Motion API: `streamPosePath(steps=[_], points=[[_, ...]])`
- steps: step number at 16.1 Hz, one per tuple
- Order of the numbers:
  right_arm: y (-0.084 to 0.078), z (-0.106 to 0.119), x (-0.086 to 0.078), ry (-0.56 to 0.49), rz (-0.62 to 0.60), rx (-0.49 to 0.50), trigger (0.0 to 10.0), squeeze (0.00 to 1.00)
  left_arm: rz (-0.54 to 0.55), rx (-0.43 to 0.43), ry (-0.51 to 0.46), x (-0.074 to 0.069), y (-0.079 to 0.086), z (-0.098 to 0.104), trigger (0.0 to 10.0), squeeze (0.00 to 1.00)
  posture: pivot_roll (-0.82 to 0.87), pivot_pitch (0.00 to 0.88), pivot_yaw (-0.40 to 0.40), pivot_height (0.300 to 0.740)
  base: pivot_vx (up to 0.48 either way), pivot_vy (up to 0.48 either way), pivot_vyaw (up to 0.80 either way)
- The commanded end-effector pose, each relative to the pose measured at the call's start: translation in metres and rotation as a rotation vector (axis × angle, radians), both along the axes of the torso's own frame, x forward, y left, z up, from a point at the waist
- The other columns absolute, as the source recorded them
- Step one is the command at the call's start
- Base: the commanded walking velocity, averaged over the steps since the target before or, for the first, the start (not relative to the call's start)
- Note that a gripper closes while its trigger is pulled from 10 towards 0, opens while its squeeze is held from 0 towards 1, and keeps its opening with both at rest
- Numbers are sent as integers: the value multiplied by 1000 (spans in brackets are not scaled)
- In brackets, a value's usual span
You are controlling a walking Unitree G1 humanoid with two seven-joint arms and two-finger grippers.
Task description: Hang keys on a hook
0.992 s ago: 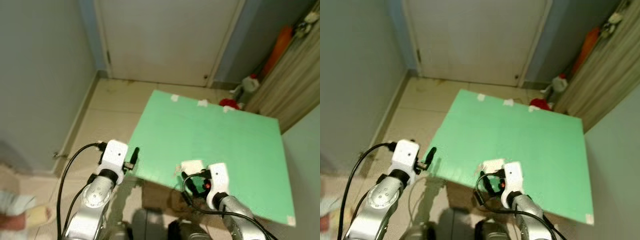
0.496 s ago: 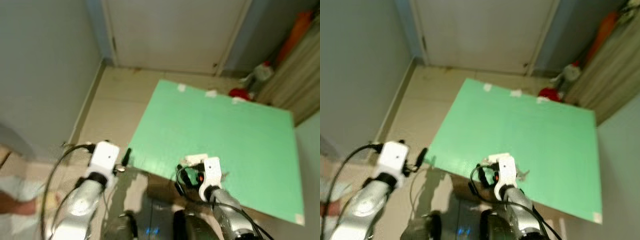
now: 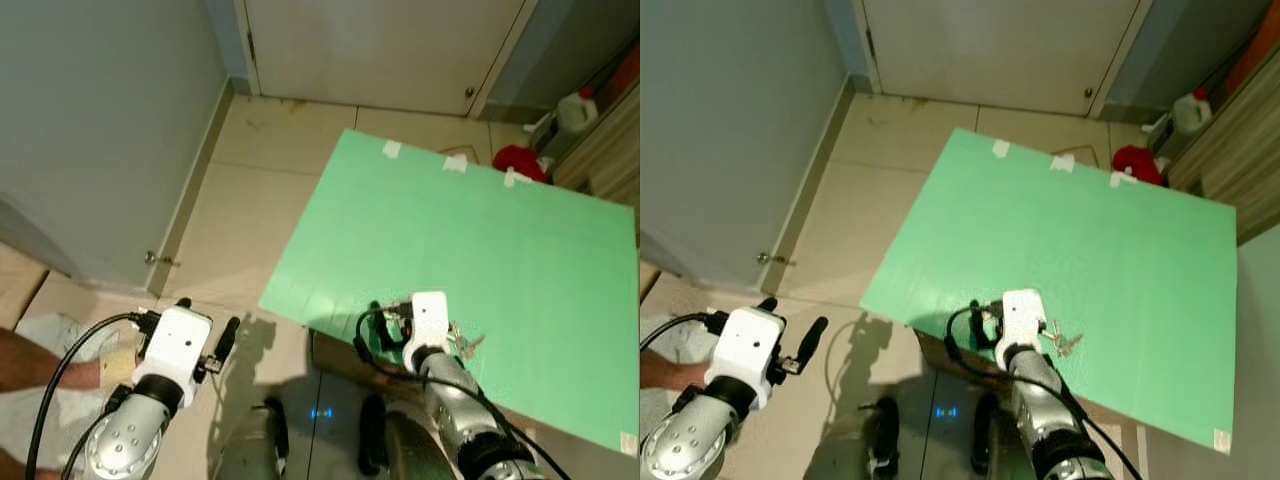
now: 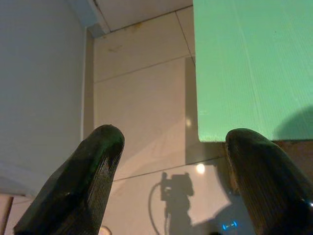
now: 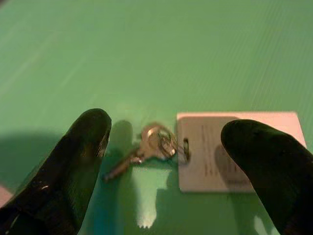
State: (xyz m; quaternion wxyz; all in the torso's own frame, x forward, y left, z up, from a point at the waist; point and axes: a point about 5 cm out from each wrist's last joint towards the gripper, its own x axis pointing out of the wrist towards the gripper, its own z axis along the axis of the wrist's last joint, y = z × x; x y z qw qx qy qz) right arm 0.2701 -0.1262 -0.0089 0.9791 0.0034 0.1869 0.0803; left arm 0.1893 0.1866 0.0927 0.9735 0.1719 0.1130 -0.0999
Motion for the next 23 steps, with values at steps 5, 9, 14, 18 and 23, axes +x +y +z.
streamPosePath(steps=[5,9,14,18,23], points=[[1,-7,-7,2,26,-46,10000,16,5,9,15,-3,1,3,10000,0,252,339,18,736,0,0,0],[-1,-9,-8,-1,21,-66,10000,16,1,10,18,-4,0,2,10000,0,247,348,14,736,0,0,0],[0,-9,-8,-4,44,-70,0,8,6,6,14,-4,-2,3,10000,0,246,353,6,736,0,0,0],[0,-10,-9,-5,44,-76,2078,8,9,10,14,-6,-2,3,10000,0,247,359,6,736,0,0,0],[6,-6,-6,-31,23,-11,0,24,5,10,14,-6,-3,2,10000,0,244,359,5,736,0,0,0]])
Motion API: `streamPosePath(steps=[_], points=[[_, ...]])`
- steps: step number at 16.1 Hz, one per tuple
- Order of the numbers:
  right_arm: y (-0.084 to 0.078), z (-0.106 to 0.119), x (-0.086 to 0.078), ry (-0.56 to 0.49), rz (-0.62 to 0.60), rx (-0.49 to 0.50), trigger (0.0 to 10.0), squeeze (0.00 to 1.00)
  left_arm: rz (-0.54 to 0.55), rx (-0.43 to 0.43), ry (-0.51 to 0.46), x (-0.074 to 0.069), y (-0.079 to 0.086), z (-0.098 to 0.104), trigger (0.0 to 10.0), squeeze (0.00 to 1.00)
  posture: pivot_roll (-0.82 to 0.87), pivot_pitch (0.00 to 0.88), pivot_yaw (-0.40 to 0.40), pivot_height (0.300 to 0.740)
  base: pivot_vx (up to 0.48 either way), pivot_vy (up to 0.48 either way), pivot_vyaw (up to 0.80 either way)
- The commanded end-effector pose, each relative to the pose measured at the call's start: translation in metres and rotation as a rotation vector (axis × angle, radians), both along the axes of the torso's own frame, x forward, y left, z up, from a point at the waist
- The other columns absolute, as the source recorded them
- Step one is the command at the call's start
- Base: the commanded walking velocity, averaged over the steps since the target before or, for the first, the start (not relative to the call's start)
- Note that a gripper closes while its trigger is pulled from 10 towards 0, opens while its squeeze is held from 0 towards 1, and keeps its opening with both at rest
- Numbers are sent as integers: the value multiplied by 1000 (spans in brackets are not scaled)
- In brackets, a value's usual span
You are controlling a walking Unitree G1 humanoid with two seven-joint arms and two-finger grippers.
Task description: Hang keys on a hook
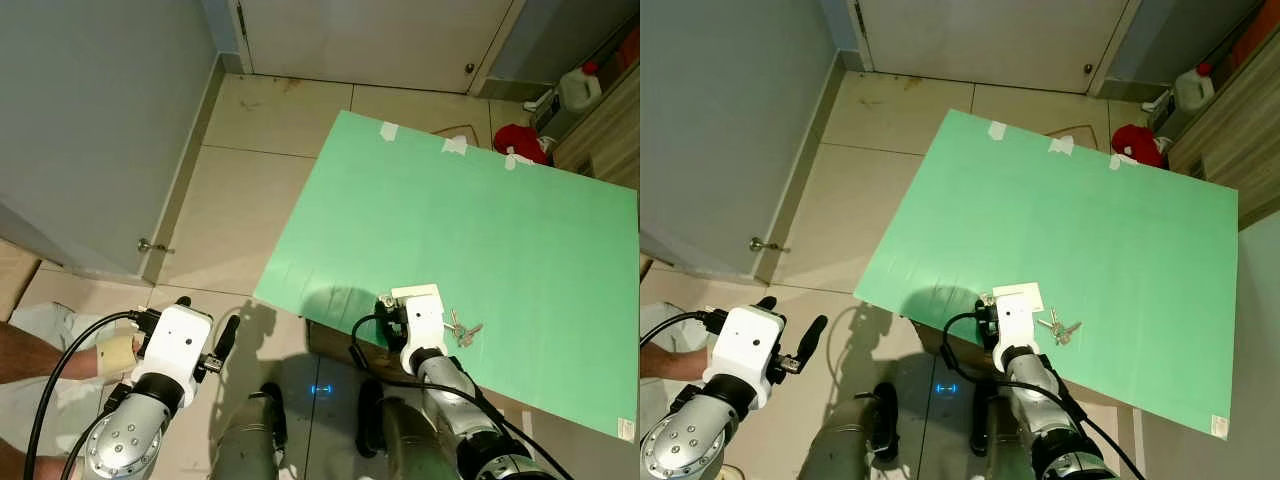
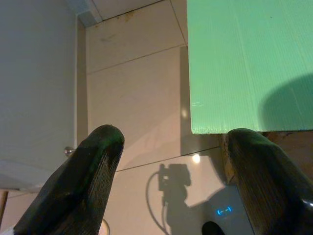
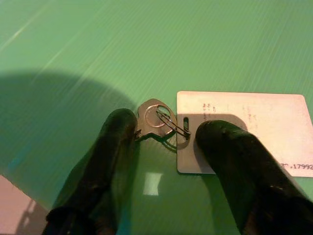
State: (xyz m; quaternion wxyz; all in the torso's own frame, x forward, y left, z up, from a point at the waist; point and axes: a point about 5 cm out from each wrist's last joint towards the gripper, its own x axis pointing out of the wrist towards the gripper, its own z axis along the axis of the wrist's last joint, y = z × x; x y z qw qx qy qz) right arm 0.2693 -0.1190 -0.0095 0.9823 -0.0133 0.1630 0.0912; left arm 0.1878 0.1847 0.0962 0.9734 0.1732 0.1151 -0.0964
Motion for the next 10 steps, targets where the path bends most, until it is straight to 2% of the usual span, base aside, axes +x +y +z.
streamPosePath(steps=[1,10], points=[[0,-4,-5,20,-13,22,0,27,-4,6,11,-4,-2,-1,10000,0,244,359,4,736,0,0,0],[0,-3,-5,1,-1,38,0,59,-12,8,5,-3,-4,-1,10000,0,232,363,-1,736,0,0,0]])
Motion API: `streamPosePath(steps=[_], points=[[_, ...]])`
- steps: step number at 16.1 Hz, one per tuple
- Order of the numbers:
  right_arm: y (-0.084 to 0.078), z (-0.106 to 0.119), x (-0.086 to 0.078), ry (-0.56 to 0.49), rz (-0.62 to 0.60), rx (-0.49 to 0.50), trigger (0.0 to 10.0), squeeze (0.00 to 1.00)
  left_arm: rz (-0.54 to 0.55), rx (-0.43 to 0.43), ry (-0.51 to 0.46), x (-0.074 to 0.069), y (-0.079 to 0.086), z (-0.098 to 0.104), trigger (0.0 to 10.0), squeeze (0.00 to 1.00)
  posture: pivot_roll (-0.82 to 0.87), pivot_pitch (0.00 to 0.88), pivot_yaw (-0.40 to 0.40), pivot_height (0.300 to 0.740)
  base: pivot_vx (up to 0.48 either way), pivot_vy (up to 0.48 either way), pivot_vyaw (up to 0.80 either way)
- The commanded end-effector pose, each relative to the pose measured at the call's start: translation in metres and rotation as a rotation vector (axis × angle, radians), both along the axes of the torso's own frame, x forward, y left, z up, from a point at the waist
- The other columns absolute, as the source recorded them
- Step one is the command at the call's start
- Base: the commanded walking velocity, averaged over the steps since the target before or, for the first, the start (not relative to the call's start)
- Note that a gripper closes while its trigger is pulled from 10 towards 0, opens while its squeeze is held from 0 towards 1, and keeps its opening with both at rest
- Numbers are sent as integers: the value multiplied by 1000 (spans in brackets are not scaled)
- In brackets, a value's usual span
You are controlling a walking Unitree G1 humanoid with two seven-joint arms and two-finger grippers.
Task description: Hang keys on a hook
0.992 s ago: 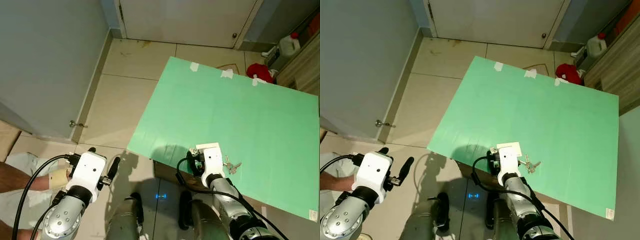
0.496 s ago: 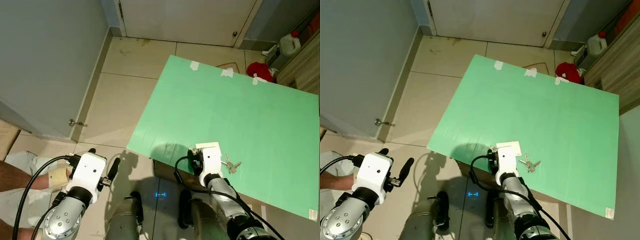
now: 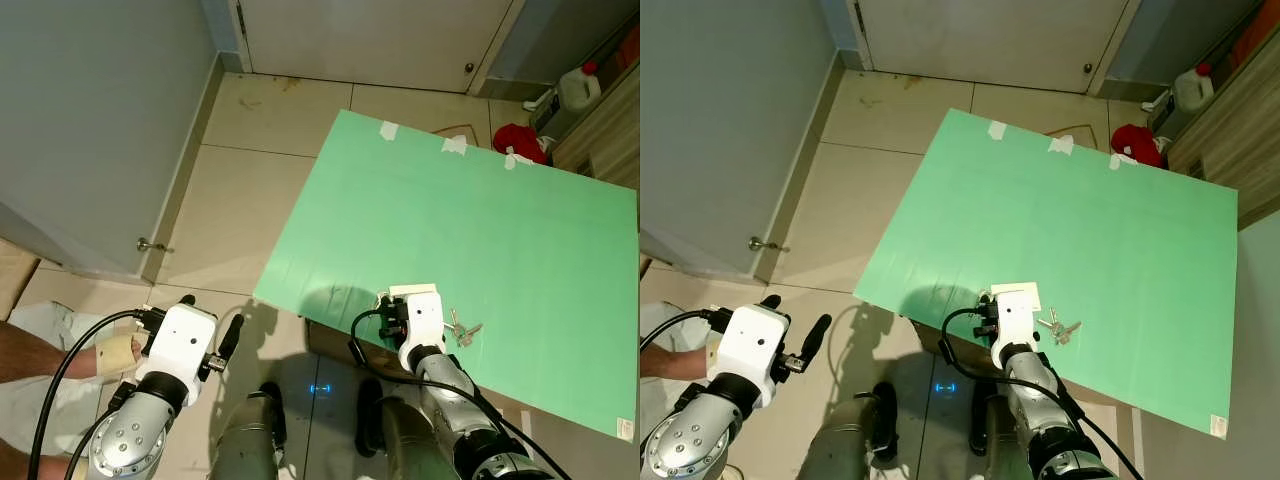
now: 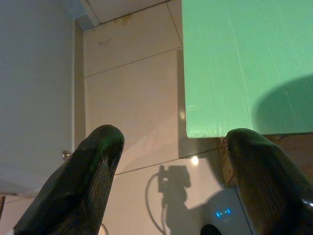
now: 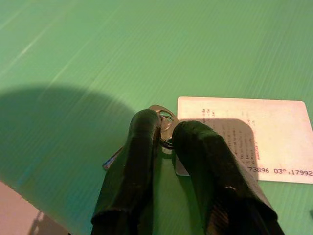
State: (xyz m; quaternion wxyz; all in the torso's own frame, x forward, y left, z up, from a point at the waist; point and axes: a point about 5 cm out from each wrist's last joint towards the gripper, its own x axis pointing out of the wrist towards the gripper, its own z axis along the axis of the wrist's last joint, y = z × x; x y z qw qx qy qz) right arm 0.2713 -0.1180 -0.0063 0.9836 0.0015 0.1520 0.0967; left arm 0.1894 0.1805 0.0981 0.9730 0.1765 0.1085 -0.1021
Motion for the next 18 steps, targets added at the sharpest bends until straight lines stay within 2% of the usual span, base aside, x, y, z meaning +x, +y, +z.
streamPosePath(steps=[1,5,7,9,10,11,12,15,16,18], points=[[-2,-6,-8,20,-8,7,0,59,-1,5,16,-4,0,-3,10000,0,229,365,1,736,0,0,0],[-6,2,-2,-31,-27,38,0,71,-11,8,14,-2,-2,-3,10000,0,227,361,3,736,0,0,0],[-7,36,13,-193,-5,76,0,67,-7,7,5,5,-1,-5,10000,0,202,326,-13,736,0,0,0],[-15,56,22,-270,-11,88,0,71,-14,-7,-15,14,-7,-7,10000,0,169,287,-34,736,0,0,0],[-20,62,25,-284,-23,81,0,63,-16,-17,-28,20,-10,-6,10000,0,159,278,-39,736,0,0,0],[-25,55,25,-238,-36,43,0,71,-21,-29,-35,25,-15,-7,10000,0,142,267,-43,736,0,0,0],[-22,43,20,-166,-17,68,10000,1000,-34,-31,-33,26,-19,-8,10000,0,144,272,-37,736,0,0,0],[-18,17,6,-37,7,118,10000,1000,-59,-41,-5,17,-19,-11,10000,0,163,300,-19,736,0,0,0],[-21,5,-1,23,-1,90,10000,1000,-79,-45,18,8,-17,-14,10000,0,182,316,-11,736,0,0,0],[-10,0,-7,8,106,-32,10000,1000,-87,-3,50,-8,-4,-16,10000,0,215,362,4,736,0,0,0]])
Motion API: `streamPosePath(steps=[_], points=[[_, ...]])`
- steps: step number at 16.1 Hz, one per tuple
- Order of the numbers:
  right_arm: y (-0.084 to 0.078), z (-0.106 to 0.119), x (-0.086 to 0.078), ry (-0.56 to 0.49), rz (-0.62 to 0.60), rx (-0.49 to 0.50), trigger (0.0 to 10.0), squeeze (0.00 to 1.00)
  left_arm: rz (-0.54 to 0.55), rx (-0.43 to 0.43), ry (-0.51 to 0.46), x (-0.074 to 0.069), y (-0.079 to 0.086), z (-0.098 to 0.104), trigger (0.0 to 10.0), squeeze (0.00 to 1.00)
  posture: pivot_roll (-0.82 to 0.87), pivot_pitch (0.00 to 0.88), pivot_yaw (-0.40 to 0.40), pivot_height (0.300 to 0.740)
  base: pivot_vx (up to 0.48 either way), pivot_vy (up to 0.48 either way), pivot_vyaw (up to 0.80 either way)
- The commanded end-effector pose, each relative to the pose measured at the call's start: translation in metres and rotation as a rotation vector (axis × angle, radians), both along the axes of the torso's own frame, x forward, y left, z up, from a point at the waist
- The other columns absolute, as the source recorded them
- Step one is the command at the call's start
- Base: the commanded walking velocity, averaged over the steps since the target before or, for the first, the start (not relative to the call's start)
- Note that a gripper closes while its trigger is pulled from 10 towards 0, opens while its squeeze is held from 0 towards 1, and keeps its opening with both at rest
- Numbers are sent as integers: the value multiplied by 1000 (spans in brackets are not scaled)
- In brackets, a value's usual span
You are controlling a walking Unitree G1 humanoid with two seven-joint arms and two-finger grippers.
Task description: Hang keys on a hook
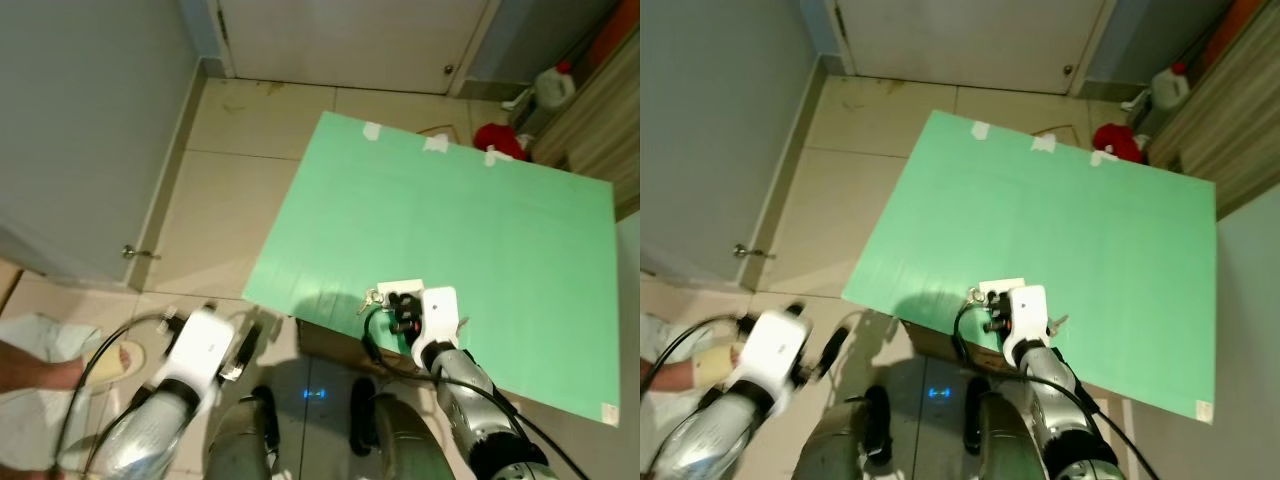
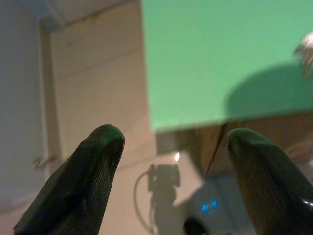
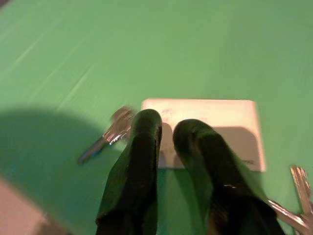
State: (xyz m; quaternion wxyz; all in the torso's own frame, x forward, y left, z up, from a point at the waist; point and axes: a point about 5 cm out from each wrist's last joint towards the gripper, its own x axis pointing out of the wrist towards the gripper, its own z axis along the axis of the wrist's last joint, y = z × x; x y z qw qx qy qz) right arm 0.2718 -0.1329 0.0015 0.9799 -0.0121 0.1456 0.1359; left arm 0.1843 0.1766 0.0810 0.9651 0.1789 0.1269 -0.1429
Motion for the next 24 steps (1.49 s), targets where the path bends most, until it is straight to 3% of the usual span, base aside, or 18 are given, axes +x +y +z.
streamPosePath(steps=[1,2,5,8,9,10,18,24], points=[[8,-7,-9,11,52,-38,10000,1000,-5,2,2,-5,2,1,10000,0,219,368,3,736,0,0,0],[19,-7,-12,-16,117,-60,10000,1000,17,14,-1,-8,7,4,10000,0,234,386,2,736,0,0,0],[32,-2,-13,-68,158,-65,10000,1000,17,11,-6,-11,5,6,10000,0,236,396,-3,736,0,0,0],[38,3,-8,-139,181,-189,10000,1000,13,10,-10,-11,4,7,10000,0,229,397,-6,736,0,0,0],[38,5,-7,-171,192,-233,10000,659,11,11,-12,-11,3,7,10000,0,225,398,-6,736,0,0,0],[37,8,-4,-207,180,-286,10000,0,8,11,-14,-10,2,7,10000,0,223,399,-6,736,0,0,0],[33,-1,-7,-271,203,-523,10000,0,17,17,-15,-14,3,9,10000,0,230,414,-6,736,0,0,0],[37,-6,-4,-220,191,-547,10000,0,12,26,-17,-16,4,12,10000,0,243,435,8,736,0,0,0]])
